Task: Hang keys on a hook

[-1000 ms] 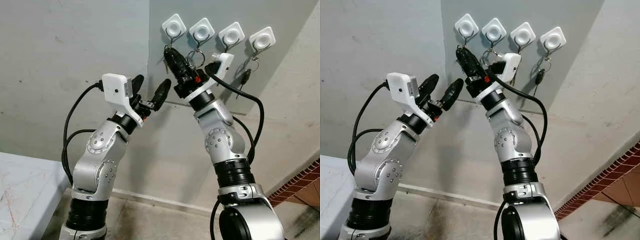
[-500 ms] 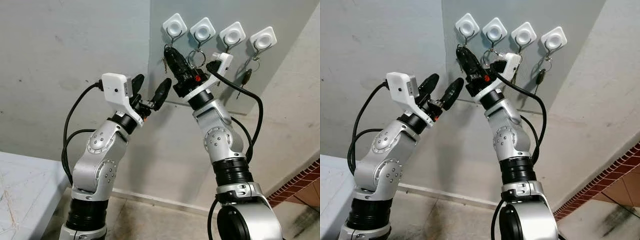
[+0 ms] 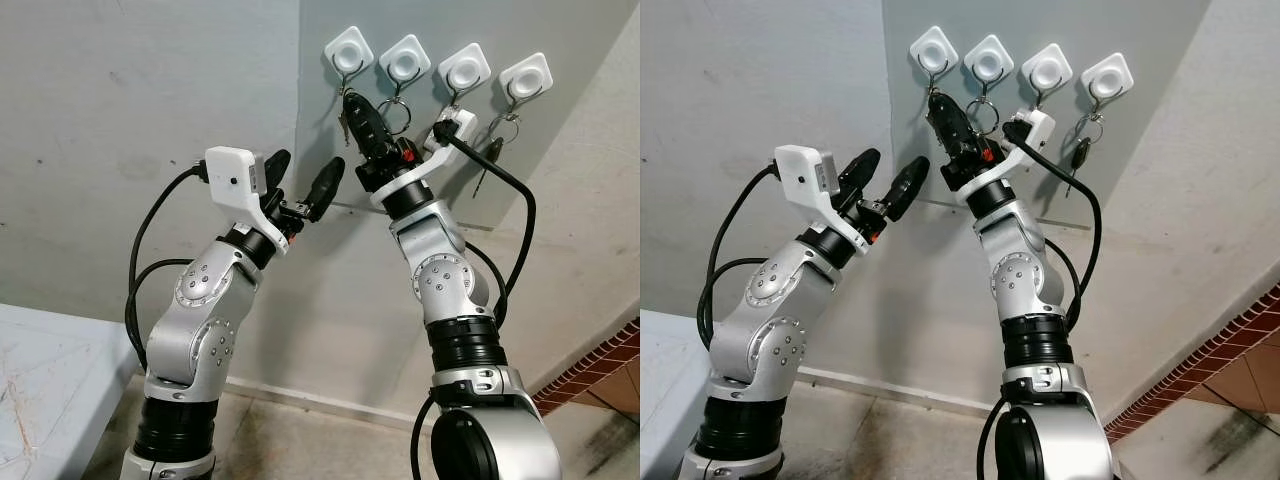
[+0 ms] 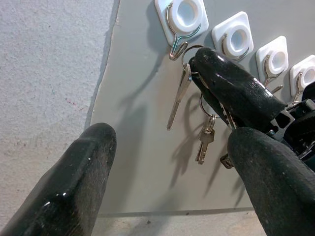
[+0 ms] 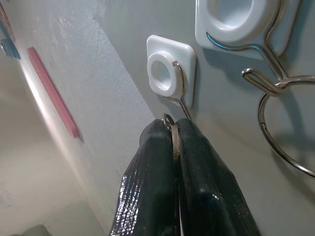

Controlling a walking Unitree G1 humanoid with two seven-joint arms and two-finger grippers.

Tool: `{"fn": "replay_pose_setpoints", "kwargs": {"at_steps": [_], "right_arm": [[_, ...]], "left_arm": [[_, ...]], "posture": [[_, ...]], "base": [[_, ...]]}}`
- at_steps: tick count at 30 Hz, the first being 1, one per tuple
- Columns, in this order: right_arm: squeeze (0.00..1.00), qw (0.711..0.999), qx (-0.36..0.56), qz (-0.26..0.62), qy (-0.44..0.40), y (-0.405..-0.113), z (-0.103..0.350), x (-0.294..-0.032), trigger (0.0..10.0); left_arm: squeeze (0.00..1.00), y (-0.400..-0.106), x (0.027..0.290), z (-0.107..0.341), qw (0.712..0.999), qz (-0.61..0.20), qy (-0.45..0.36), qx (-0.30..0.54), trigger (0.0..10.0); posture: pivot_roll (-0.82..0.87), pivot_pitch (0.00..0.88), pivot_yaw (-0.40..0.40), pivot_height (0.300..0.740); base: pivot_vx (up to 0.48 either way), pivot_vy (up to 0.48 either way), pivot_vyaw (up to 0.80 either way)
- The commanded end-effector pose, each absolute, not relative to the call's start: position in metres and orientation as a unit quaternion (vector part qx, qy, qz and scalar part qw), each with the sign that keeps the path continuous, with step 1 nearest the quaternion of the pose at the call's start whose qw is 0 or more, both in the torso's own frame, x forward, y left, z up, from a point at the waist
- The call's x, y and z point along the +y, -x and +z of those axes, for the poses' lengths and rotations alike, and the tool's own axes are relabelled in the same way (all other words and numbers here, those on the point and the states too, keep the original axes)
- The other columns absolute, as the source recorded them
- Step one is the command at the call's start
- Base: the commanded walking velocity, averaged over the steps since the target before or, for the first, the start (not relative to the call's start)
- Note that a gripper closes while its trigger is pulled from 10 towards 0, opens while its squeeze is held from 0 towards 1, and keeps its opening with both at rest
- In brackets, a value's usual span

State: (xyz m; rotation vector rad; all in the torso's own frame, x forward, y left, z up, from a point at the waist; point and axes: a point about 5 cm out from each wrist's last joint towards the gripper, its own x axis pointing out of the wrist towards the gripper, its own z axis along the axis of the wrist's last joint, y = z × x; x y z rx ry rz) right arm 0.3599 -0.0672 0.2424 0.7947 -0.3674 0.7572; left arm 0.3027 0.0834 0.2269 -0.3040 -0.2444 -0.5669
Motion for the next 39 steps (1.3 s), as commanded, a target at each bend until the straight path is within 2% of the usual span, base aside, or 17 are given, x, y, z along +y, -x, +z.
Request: {"fn": "replay_pose_setpoints", "kwargs": {"at_steps": [1,15,27,39], "right_arm": [[0.00,0.830,-0.184,0.368,-0.376,-0.357,0.249,-0.065,10.0],[0.00,0.819,-0.185,0.395,-0.373,-0.356,0.256,-0.057,10.0],[0.00,0.823,-0.182,0.382,-0.379,-0.360,0.257,-0.057,10.0],[0.00,0.813,-0.180,0.372,-0.410,-0.364,0.262,-0.057,10.0]], "left_arm": [[0.00,-0.301,0.081,0.234,0.939,-0.282,0.148,-0.130,10.0],[0.00,-0.301,0.081,0.235,0.939,-0.279,0.154,-0.131,10.0],[0.00,-0.301,0.081,0.235,0.939,-0.278,0.158,-0.131,10.0],[0.00,-0.301,0.080,0.235,0.938,-0.277,0.161,-0.130,10.0]], "posture": [[0.03,0.000,-0.051,0.740],[0.03,0.000,-0.055,0.740],[0.03,0.000,-0.055,0.740],[0.03,0.000,-0.060,0.740]], "base": [[0.000,0.000,0.00],[0.000,0.000,0.00],[0.000,0.000,0.00],[0.000,0.000,0.00]]}}
